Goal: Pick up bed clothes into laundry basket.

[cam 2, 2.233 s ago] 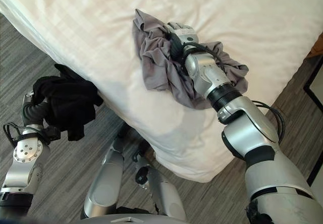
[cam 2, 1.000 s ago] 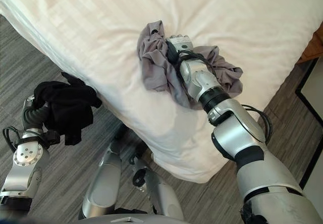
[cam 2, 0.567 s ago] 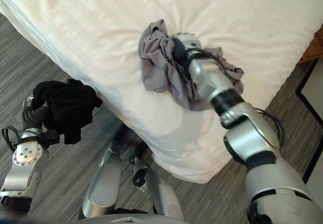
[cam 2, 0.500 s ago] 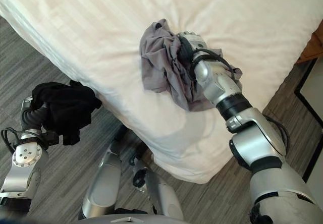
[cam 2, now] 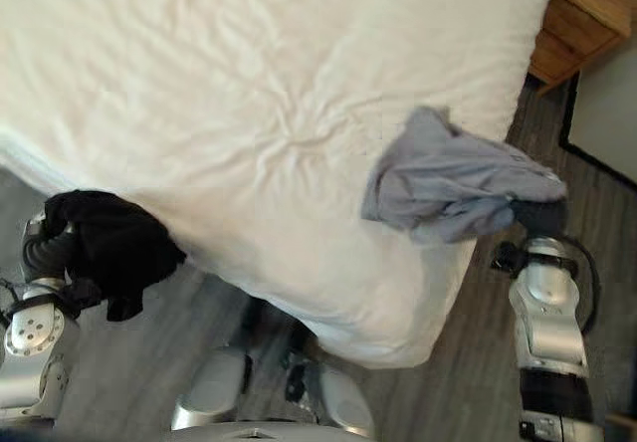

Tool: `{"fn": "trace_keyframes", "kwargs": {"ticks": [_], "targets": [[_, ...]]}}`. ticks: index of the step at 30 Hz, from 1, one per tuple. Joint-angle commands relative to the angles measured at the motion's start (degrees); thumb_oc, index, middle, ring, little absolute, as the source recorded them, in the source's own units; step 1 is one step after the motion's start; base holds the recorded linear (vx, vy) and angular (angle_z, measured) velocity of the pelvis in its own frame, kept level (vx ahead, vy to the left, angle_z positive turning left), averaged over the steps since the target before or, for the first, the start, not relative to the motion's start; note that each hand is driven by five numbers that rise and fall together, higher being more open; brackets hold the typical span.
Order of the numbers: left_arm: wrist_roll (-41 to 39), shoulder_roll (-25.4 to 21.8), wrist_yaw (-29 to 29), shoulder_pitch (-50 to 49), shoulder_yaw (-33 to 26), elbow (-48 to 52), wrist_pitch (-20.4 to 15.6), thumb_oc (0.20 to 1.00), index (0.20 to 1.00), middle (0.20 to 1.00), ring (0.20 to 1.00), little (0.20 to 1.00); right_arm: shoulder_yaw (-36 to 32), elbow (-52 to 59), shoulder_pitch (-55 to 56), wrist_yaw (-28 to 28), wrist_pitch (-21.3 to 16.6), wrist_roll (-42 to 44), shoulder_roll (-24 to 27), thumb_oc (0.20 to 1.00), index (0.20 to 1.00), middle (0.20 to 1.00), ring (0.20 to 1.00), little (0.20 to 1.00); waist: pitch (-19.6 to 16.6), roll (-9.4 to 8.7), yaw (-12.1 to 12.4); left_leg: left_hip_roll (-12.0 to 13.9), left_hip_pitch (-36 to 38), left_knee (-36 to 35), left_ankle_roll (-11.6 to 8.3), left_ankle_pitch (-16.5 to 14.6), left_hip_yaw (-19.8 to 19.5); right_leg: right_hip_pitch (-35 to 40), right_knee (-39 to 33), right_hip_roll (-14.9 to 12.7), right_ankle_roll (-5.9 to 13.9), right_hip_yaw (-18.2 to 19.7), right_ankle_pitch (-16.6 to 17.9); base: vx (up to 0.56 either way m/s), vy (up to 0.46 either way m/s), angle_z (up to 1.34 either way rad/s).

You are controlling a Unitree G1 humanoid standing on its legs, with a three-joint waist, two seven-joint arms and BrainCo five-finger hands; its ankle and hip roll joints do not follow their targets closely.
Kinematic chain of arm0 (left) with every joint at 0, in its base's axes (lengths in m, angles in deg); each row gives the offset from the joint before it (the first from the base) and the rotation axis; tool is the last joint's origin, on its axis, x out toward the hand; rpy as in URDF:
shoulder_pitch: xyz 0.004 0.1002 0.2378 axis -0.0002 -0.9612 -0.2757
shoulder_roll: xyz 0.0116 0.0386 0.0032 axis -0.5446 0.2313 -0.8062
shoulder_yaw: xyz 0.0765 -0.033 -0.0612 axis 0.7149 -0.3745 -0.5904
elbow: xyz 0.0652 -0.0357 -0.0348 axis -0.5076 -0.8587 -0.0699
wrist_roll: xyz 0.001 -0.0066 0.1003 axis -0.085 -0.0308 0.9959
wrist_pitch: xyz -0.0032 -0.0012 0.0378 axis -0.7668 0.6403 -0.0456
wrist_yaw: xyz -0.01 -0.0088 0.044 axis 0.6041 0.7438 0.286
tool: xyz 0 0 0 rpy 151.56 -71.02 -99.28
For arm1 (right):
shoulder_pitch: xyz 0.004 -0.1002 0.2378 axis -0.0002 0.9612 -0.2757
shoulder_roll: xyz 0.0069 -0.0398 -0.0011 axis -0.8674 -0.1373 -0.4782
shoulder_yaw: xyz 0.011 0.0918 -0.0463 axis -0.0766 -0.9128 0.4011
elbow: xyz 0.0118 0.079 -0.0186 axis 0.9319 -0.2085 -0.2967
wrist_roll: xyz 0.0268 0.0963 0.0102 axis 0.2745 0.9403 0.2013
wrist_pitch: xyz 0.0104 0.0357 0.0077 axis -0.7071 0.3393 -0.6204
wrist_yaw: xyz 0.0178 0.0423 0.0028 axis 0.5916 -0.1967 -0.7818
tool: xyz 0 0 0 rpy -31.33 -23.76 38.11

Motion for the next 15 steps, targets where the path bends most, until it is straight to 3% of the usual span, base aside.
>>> {"fn": "trace_keyframes", "kwargs": {"ticks": [1, 2, 3, 4, 11, 15], "targets": [[-0.2, -4.5, 1.2, -2.1, -2.0, 3.4, -3.1, 0.2, 0.2, 0.2, 0.2, 0.2, 1.6, -2.0, -4.2, 1.8, -5.5, 4.1, 2.0, 0.2, 0.2, 0.2, 0.2, 0.2, -8.3, -5.02, -0.3, 1.5, 2.4, 0.5, 0.56, -4.1, 0.4, 1.1, -3.2, -3.7, 5.34, 1.1, 3.3, 0.06, 0.035, -0.18], [-0.1, -3.4, 1.5, -2.7, -2.4, 3.0, -2.8, 0.2, 0.2, 0.2, 0.2, 0.2, -0.7, -0.8, -1.8, 1.9, -5.5, 4.2, 1.0, 0.2, 0.2, 0.2, 0.2, 0.2, -9.7, -4.08, -1.7, 1.5, 3.5, 0.5, 0.56, -4.4, 1.0, 1.9, -3.0, -3.7, 5.32, 1.6, 2.9, 0.04, 0.023, -0.19], [-0.1, -3.4, 1.5, -2.8, -2.2, 3.0, -2.8, 0.2, 0.2, 0.2, 0.2, 0.2, -0.9, -0.3, -1.3, 1.9, -5.3, 4.2, 0.9, 0.2, 0.2, 0.2, 0.2, 0.2, -9.8, -4.03, -1.5, 1.5, 3.6, 0.4, 0.56, -4.5, 1.0, 2.0, -3.0, -3.7, 5.33, 1.7, 2.8, 0.08, 0.044, -0.04], [0.1, -1.7, 1.6, -2.9, -2.3, 2.6, -2.5, 0.2, 0.2, 0.2, 0.2, 0.2, -4.0, 2.0, 1.6, 2.7, -6.1, 4.4, -2.0, 0.2, 0.2, 0.2, 0.2, 0.2, -11.5, -2.42, -3.4, 1.6, 5.0, 0.4, 0.67, -5.0, 1.5, 3.0, -2.3, -3.8, 5.25, 2.3, 2.0, 0.05, 0.02, -0.02], [0.9, 2.5, 0.9, -3.5, -2.0, 1.5, -2.5, 0.2, 0.2, 0.2, 0.2, 0.2, -9.6, 10.1, 6.3, 4.7, -9.0, 6.0, -11.2, 0.2, 0.2, 0.2, 0.2, 0.2, -14.1, 0.76, -6.9, 1.9, 7.7, 0.3, 0.98, -5.9, 2.9, 4.4, -0.2, -4.2, 4.95, 3.8, 0.3, 0.02, 0.02, -0.12], [0.7, 3.9, 0.5, -3.6, -1.0, 0.5, -2.4, 0.2, 0.2, 0.2, 0.2, 0.2, -10.2, 12.4, 7.8, 4.2, -10.1, 9.2, -14.0, 0.2, 0.2, 0.2, 0.2, 0.2, -14.5, 1.53, -8.1, 2.0, 8.2, 0.4, 0.94, -5.6, 3.4, 4.6, 0.3, -4.3, 4.82, 4.3, 0.5, -0.02, 0.006, -0.14]]}}
